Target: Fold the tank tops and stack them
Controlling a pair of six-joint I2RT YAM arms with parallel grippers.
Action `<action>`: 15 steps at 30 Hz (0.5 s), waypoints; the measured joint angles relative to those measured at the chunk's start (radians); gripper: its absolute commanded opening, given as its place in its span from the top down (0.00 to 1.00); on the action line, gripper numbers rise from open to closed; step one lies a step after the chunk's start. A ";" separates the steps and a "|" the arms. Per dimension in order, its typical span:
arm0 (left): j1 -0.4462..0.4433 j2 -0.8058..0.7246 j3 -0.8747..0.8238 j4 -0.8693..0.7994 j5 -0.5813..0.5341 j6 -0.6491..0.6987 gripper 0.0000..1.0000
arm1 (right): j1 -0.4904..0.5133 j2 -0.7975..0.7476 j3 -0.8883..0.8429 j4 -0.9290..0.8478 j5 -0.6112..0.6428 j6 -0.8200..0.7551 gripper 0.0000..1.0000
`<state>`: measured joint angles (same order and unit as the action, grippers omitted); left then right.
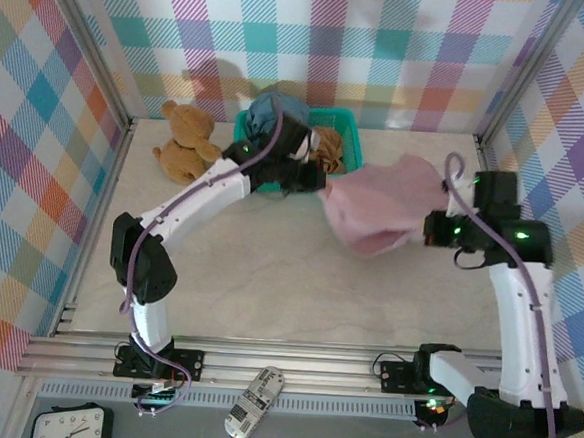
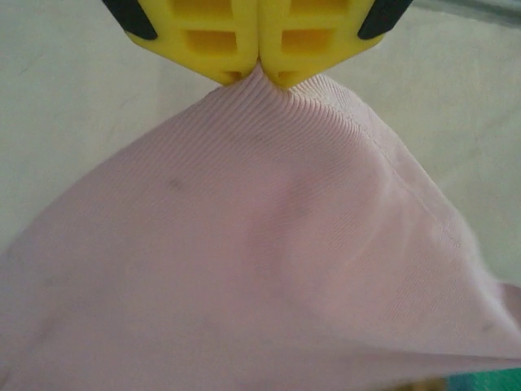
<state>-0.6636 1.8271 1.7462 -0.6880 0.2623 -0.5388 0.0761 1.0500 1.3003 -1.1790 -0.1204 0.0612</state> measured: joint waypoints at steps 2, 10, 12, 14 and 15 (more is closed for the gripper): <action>-0.008 -0.011 -0.132 0.023 0.008 -0.021 1.00 | 0.079 0.024 -0.146 0.011 0.008 0.063 0.97; 0.002 -0.012 -0.292 0.053 -0.051 -0.045 1.00 | 0.244 0.335 -0.190 0.224 0.014 0.180 0.95; 0.014 -0.014 -0.306 0.065 -0.082 -0.045 1.00 | 0.274 0.410 -0.190 0.294 0.017 0.190 0.92; 0.032 -0.014 -0.329 0.075 -0.100 -0.046 1.00 | 0.298 0.477 -0.192 0.383 0.014 0.193 0.85; 0.040 -0.014 -0.343 0.080 -0.106 -0.046 1.00 | 0.306 0.511 -0.190 0.420 0.013 0.196 0.71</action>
<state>-0.6231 1.8126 1.4029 -0.6079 0.1566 -0.5850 0.3820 1.5612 1.1107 -0.7586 -0.1070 0.2573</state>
